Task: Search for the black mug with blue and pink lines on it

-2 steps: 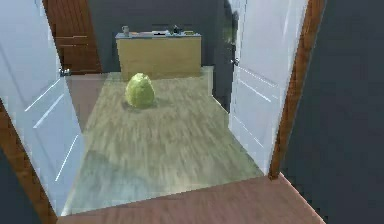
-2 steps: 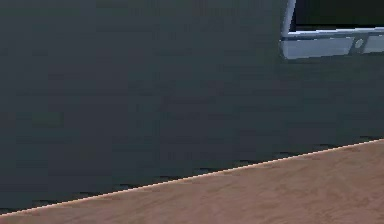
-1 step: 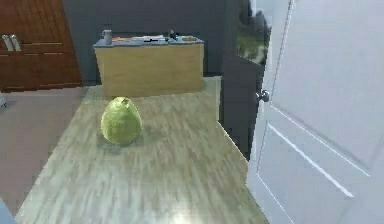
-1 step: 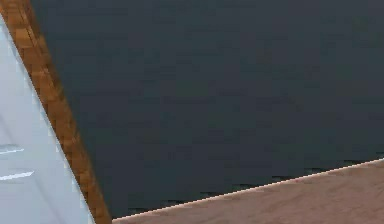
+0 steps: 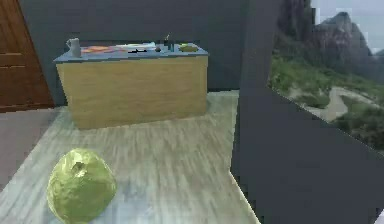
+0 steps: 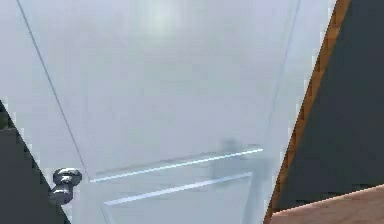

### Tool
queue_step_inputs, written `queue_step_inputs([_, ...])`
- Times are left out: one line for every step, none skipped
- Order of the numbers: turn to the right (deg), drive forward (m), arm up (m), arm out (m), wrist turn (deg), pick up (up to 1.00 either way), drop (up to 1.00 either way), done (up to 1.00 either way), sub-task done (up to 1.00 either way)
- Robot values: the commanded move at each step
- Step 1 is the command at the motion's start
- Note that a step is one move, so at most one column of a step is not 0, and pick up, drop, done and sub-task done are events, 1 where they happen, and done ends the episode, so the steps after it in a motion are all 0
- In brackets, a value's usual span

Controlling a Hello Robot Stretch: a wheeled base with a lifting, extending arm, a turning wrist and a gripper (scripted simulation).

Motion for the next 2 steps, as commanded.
queue_step_inputs([0.0, 1.0, 0.0, 0.0, 0.0, 0.0, 0.0, 0.0, 0.0])
queue_step_inputs([0.0, 0.8, 0.0, 0.0, 0.0, 0.0, 0.0, 0.0, 0.0])
